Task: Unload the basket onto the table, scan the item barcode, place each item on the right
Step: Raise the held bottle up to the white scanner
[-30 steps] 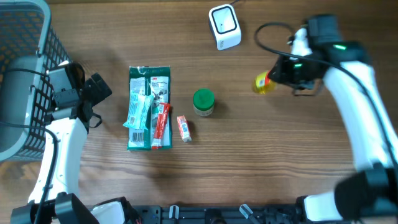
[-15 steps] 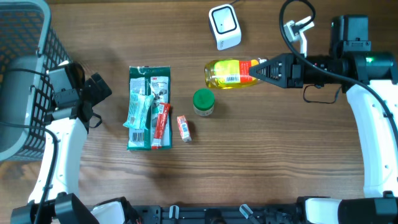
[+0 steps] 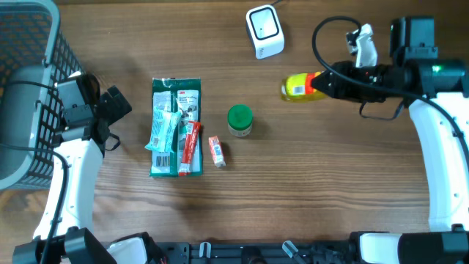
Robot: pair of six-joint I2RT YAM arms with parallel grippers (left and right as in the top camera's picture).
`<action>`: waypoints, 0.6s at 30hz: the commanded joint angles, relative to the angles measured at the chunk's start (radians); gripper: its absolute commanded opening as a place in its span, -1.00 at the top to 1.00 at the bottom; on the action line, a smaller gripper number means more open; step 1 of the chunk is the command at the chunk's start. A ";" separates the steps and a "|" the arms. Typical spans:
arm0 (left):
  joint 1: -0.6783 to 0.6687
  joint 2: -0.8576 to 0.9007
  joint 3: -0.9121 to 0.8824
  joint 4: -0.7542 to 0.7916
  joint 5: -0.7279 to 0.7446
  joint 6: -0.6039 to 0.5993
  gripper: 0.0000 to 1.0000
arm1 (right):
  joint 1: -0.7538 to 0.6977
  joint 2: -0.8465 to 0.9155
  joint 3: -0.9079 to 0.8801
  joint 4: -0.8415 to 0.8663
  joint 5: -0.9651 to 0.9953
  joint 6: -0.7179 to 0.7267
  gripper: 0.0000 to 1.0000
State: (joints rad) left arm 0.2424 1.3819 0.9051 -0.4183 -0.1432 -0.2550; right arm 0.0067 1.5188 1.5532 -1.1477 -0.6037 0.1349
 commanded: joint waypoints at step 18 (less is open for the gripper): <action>0.004 -0.013 0.015 0.003 0.005 0.012 -1.00 | 0.567 0.783 0.735 0.439 1.525 -0.341 0.91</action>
State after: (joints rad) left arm 0.2424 1.3815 0.9062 -0.4179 -0.1432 -0.2554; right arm 0.5556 2.2299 2.2738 -0.7895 0.6765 -0.0547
